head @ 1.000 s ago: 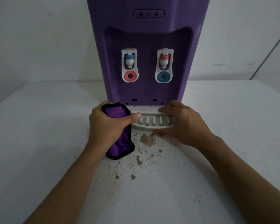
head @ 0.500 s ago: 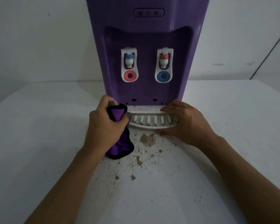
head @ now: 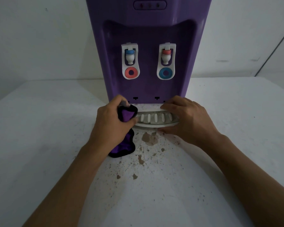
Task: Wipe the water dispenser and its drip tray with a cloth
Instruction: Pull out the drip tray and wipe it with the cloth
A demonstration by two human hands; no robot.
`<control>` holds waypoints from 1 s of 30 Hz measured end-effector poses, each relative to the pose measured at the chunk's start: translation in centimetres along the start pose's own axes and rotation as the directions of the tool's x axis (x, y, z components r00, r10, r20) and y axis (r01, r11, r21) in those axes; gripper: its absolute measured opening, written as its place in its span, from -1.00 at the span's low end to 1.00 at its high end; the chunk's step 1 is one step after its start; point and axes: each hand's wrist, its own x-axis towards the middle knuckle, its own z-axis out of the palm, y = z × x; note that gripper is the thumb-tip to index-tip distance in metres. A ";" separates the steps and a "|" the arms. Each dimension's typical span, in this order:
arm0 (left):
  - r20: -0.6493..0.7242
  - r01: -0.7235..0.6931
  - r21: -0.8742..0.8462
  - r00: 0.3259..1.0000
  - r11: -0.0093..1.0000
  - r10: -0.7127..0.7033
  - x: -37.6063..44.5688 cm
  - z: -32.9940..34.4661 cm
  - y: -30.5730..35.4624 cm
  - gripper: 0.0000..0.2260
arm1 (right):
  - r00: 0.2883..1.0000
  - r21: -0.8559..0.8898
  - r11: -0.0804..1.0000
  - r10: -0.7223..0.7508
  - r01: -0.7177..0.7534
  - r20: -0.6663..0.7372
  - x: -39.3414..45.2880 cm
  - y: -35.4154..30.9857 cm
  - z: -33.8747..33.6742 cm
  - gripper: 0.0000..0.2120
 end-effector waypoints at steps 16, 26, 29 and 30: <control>0.041 0.002 0.115 0.999 0.993 -0.007 0.5 0.3 -1.4 -0.81 | 1.000 -0.006 1.000 -0.015 0.015 -0.005 0.0 0.0 0.0 -0.37; 0.037 -0.117 0.139 0.993 0.983 0.113 0.7 -0.1 -1.0 -0.76 | 1.000 0.018 1.000 -0.018 0.018 0.000 0.2 0.5 -0.4 -0.43; -0.021 -0.154 0.094 0.987 0.984 0.157 0.8 0.0 -0.7 -0.79 | 1.000 0.017 1.000 -0.024 0.024 0.006 0.1 0.4 -0.4 -0.44; -0.008 -0.158 0.093 0.987 0.983 0.160 0.8 -0.1 -0.7 -0.77 | 1.000 0.016 1.000 -0.020 0.020 0.005 0.0 0.4 -0.4 -0.44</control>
